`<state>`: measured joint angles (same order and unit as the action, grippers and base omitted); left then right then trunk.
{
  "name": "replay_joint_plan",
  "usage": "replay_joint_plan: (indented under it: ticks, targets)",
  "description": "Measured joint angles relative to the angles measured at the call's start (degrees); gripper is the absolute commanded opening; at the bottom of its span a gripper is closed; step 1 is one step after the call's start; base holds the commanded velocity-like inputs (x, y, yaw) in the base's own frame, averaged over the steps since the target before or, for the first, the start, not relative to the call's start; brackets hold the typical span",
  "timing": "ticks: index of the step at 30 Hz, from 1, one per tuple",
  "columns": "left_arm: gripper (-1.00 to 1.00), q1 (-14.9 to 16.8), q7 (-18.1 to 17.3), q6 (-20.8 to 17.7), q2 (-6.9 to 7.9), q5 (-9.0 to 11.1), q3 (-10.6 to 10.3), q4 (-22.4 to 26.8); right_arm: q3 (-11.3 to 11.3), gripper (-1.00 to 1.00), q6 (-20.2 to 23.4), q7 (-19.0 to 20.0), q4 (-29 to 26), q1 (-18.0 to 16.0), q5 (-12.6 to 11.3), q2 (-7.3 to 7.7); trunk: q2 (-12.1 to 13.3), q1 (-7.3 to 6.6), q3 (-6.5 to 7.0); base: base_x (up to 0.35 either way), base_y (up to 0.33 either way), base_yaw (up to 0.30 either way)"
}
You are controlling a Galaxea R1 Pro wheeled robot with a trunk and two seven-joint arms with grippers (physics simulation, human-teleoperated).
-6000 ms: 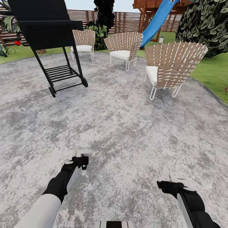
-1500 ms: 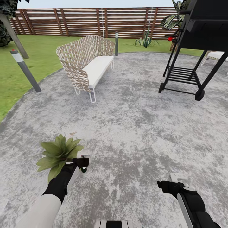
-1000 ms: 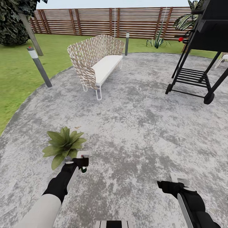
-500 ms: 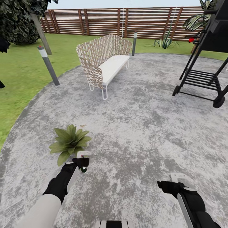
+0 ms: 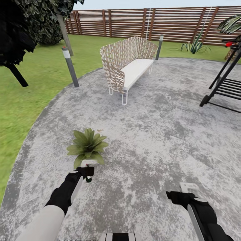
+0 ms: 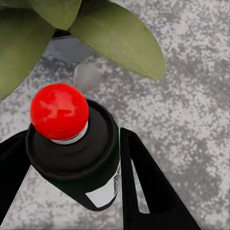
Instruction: Pick up the pesticide atomizer in the garden and spray insectifuge to fully cover both potted plants in the garden.
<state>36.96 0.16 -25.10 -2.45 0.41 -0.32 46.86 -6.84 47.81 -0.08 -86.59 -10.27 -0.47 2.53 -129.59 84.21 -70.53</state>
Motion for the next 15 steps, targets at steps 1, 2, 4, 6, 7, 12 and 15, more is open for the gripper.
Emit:
replay_joint_plan:
  ticks: [1,2,4,6,7,12,15]
  targets:
    - [-1.00,0.00,0.00,0.00,0.00,0.00,0.00,0.00,0.00,1.00,0.00,0.00,0.00,0.00,0.00,0.00,0.00,0.00,0.00,0.000,0.000,0.270]
    - [-1.00,0.01,0.00,0.00,0.00,0.00,0.00,-0.01,0.00,1.00,0.00,0.00,0.00,0.00,0.00,0.00,0.00,0.00,0.00,0.000,0.000,0.270]
    - [-1.00,0.01,0.00,0.00,0.00,0.00,0.01,-0.03,0.00,1.00,0.00,0.00,0.00,0.00,0.00,0.00,0.00,0.00,0.00,0.000,0.000,0.270]
    - [-1.00,-0.01,0.00,0.00,0.00,0.00,0.00,-0.03,0.00,1.00,0.00,0.00,0.00,0.00,0.00,0.00,0.00,0.00,0.00,0.000,0.000,0.270]
    - [-1.00,0.00,0.00,0.00,0.00,0.00,0.00,-0.01,0.00,1.00,0.00,0.00,0.00,0.00,0.00,0.00,0.00,0.00,0.00,0.000,0.000,0.270]
    - [-1.00,0.01,0.00,0.00,0.00,0.00,0.00,-0.03,0.00,1.00,0.00,0.00,0.00,0.00,0.00,0.00,0.00,0.00,0.00,0.000,0.000,0.270]
    - [-1.00,0.01,0.00,0.00,0.00,0.00,0.00,-0.04,0.00,1.00,0.00,0.00,0.00,0.00,0.00,0.00,0.00,0.00,0.00,0.000,0.000,0.270]
